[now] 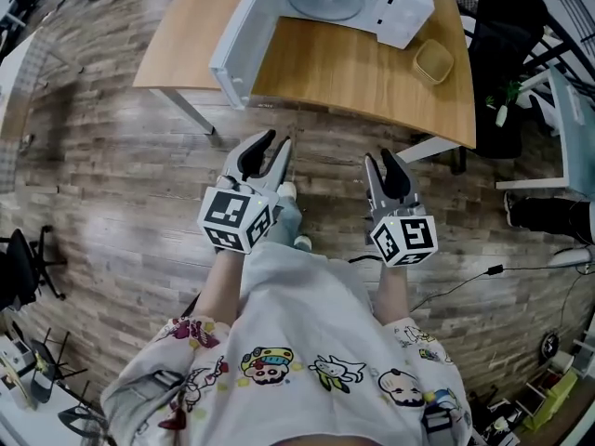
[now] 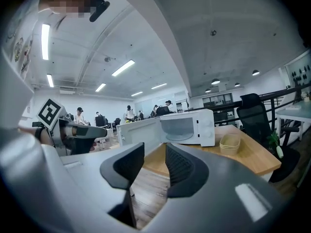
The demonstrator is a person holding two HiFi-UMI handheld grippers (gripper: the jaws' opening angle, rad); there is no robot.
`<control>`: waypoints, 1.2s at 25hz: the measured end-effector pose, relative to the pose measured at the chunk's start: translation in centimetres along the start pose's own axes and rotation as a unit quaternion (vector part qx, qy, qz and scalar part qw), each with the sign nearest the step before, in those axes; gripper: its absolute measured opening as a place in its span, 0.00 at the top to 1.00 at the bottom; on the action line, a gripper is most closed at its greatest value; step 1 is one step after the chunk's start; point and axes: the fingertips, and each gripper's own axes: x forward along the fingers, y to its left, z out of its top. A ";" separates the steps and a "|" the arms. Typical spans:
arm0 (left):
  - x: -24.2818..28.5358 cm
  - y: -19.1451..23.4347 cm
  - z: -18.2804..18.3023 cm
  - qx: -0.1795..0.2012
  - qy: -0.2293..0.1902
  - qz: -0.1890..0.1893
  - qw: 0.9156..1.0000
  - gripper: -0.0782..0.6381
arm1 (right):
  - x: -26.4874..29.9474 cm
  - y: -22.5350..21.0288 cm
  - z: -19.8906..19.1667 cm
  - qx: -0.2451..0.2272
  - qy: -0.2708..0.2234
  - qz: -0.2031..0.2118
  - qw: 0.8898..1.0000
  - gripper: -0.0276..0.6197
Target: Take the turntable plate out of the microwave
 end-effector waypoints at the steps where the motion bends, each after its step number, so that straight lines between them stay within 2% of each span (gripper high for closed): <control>1: 1.0 0.7 0.5 0.000 0.000 -0.002 1.000 0.75 | 1.1 -0.4 0.4 0.004 -0.002 -0.001 1.000 0.75; 12: 9.4 6.2 4.0 -0.002 0.004 -0.029 1.000 0.72 | 9.1 -4.4 2.5 0.023 -0.001 -0.037 0.999 0.72; 21: 13.3 7.3 4.7 -0.010 0.020 -0.077 0.997 0.71 | 12.3 -5.2 2.3 0.030 0.011 -0.072 0.997 0.70; 30: 16.5 7.9 4.2 -0.021 0.033 -0.087 0.995 0.71 | 14.3 -7.4 1.3 0.038 0.035 -0.091 0.995 0.70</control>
